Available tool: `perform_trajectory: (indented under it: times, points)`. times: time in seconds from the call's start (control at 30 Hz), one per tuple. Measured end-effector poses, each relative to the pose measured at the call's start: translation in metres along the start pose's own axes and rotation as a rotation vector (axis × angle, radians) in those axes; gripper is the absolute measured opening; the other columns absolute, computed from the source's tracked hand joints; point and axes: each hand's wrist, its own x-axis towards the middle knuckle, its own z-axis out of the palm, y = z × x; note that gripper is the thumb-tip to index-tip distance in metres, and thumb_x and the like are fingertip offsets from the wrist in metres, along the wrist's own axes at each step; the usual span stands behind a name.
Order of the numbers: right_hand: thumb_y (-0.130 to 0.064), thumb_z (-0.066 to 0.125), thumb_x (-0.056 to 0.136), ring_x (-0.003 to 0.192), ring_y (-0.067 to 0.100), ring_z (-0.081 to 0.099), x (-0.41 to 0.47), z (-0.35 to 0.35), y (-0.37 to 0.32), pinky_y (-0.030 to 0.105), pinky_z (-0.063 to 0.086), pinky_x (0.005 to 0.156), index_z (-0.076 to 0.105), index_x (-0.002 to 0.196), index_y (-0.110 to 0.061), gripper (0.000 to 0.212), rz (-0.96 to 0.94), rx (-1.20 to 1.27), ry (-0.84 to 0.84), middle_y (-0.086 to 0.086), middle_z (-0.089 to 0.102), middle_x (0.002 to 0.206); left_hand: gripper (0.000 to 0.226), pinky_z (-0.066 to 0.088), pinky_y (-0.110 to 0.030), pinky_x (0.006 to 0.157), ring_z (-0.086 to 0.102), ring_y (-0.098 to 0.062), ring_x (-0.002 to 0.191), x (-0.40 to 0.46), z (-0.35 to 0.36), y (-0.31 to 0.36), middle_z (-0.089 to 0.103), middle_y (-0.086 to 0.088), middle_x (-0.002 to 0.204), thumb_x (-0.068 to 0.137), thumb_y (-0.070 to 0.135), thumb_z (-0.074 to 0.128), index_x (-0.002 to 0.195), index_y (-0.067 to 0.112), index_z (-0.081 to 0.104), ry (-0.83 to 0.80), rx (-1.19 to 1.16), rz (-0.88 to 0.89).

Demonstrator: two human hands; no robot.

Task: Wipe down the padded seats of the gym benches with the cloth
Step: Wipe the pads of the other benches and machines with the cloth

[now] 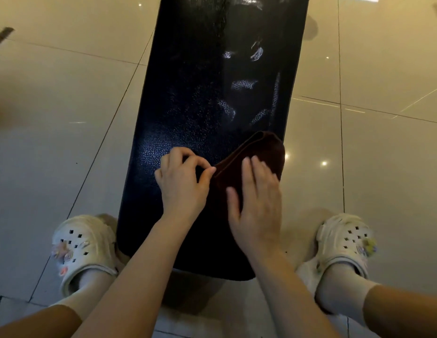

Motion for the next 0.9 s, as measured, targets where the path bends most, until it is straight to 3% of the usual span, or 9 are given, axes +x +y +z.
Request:
perform_trajectory:
  times: [0.13, 0.23, 0.37, 0.53, 0.67, 0.9]
  points:
    - [-0.047, 0.026, 0.101, 0.149, 0.021, 0.016, 0.002, 0.013, -0.009, 0.039, 0.006, 0.122, 0.026, 0.152, -0.011, 0.063, 0.118, -0.073, -0.053, 0.009, 0.024, 0.160, 0.012, 0.030, -0.038, 0.089, 0.050, -0.026, 0.105, -0.006, -0.012, 0.006, 0.060, -0.004, 0.106, 0.095, 0.025, 0.058, 0.099, 0.015, 0.062, -0.044, 0.098, 0.026]
    - [-0.044, 0.027, 0.101, 0.146, 0.023, 0.023, 0.010, 0.012, -0.003, 0.039, 0.009, 0.120, 0.030, 0.150, -0.008, 0.062, 0.113, -0.082, -0.037, 0.010, 0.035, 0.155, 0.007, 0.031, -0.038, 0.080, 0.054, -0.026, 0.091, -0.022, -0.019, 0.006, 0.060, -0.003, 0.089, 0.097, 0.020, 0.055, 0.096, 0.014, 0.058, -0.055, 0.058, 0.024]
    - [-0.043, 0.026, 0.102, 0.148, 0.021, 0.019, -0.005, 0.008, -0.009, 0.039, 0.010, 0.121, 0.027, 0.152, -0.012, 0.059, -0.001, -0.035, -0.084, 0.007, 0.029, 0.158, 0.006, 0.034, -0.039, 0.075, 0.054, -0.026, 0.083, -0.047, -0.027, -0.013, 0.053, 0.002, 0.080, 0.095, 0.017, 0.058, 0.090, 0.018, 0.054, -0.032, -0.009, -0.068]
    - [-0.042, 0.034, 0.101, 0.149, 0.020, 0.018, -0.051, 0.018, -0.032, 0.044, 0.015, 0.120, 0.030, 0.152, -0.016, 0.058, -0.213, -0.074, -0.204, 0.004, 0.025, 0.160, 0.006, 0.046, -0.046, 0.076, 0.058, -0.031, 0.085, -0.087, -0.035, -0.060, 0.062, -0.007, 0.083, 0.094, 0.022, 0.059, 0.094, 0.016, 0.059, -0.099, 0.088, -0.214]
    - [-0.048, 0.038, 0.098, 0.148, 0.022, 0.020, -0.037, 0.023, -0.040, 0.046, 0.010, 0.120, 0.030, 0.152, -0.018, 0.062, -0.152, -0.126, -0.178, 0.005, 0.027, 0.159, 0.007, 0.048, -0.051, 0.076, 0.056, -0.028, 0.085, -0.094, -0.032, -0.068, 0.063, -0.005, 0.083, 0.092, 0.023, 0.060, 0.096, 0.017, 0.061, -0.076, 0.096, -0.177]
    - [-0.056, 0.030, 0.098, 0.150, 0.024, 0.015, 0.021, 0.033, -0.039, 0.043, 0.007, 0.119, 0.027, 0.153, -0.015, 0.068, -0.200, -0.196, -0.143, 0.007, 0.020, 0.162, 0.013, 0.049, -0.048, 0.076, 0.060, -0.024, 0.084, -0.083, -0.031, -0.065, 0.068, -0.002, 0.085, 0.089, 0.021, 0.065, 0.102, 0.018, 0.066, 0.023, 0.081, -0.120]
